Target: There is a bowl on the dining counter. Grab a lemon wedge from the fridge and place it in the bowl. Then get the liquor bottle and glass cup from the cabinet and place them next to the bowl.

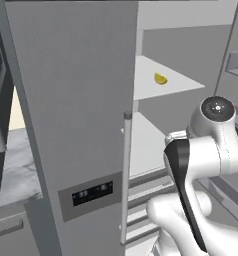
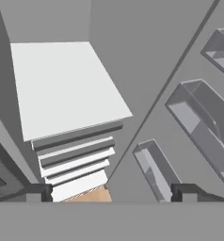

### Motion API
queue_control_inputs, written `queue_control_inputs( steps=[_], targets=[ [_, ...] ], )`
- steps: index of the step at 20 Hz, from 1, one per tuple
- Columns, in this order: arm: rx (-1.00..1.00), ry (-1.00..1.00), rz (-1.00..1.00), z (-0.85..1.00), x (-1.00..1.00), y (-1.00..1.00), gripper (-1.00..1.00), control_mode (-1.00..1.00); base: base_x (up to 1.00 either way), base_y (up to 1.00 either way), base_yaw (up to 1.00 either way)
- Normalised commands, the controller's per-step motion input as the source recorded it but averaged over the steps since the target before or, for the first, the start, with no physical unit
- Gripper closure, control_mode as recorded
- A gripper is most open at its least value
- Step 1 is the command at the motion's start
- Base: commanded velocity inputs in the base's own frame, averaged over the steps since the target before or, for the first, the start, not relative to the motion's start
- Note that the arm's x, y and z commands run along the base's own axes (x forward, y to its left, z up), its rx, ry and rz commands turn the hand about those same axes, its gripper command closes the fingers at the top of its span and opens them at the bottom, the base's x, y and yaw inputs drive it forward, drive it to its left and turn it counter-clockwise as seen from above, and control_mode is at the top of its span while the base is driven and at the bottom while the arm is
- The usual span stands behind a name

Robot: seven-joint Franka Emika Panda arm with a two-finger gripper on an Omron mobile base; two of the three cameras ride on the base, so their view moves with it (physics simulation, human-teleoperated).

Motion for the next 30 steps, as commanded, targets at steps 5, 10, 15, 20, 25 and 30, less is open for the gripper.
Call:
queue_control_inputs(
  steps=[5, 10, 15, 20, 25, 30],
  targets=[
    [0.00, 0.00, 0.00, 0.00, 0.00, 0.00, -1.00, 1.00, 0.46, 0.00, -0.14],
    [0.00, 0.00, 0.00, 0.00, 0.00, 0.00, -1.00, 1.00, 0.50, -0.11, -0.11],
    [0.00, 0.00, 0.00, 0.00, 0.00, 0.00, -1.00, 1.00, 0.59, -0.11, -0.05],
    [0.12, 0.00, 0.05, 0.24, 0.62, -0.15, -1.00, -1.00, 0.00, 0.00, 0.00],
    [0.07, 0.00, 0.05, 0.53, 0.59, -0.01, -1.00, -1.00, 0.00, 0.00, 0.00],
    [0.01, -0.02, 0.09, 0.53, 0.52, -0.01, -1.00, -1.00, 0.00, 0.00, 0.00]
  ],
)
